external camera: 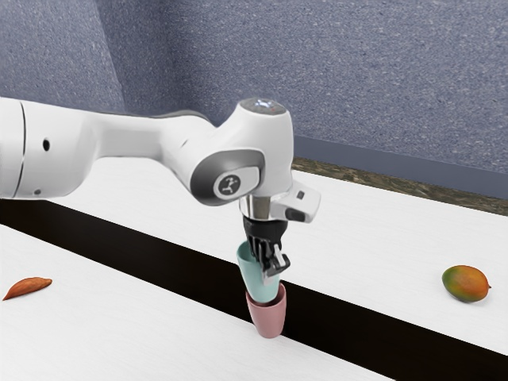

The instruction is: Place the left cup onto the right cup

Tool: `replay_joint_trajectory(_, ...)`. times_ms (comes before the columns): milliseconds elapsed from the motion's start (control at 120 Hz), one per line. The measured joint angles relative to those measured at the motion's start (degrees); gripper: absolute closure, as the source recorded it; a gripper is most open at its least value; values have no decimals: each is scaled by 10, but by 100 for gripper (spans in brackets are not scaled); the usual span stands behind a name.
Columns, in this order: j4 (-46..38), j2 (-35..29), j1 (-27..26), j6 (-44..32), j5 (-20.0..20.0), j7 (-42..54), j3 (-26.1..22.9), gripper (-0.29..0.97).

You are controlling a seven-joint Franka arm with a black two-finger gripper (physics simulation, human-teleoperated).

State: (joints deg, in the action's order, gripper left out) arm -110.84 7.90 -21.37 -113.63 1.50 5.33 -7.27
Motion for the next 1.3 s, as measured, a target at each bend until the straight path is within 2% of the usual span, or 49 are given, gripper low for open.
replay_joint_trajectory(500, 15, 53, 0, -28, 11, -10, 1, 78)
replay_joint_trajectory(692, 8, 46, 1, -36, 3, -13, 1, 38)
replay_joint_trajectory(825, 3, 30, 1, -38, 2, -15, 1, 20)
replay_joint_trajectory(958, -8, -11, 1, -34, 1, -16, 1, 11)
replay_joint_trajectory(1133, 3, -54, 0, -6, 1, -16, 5, 5)
replay_joint_trajectory(1300, 76, -48, -21, 42, 0, -14, 58, 2)
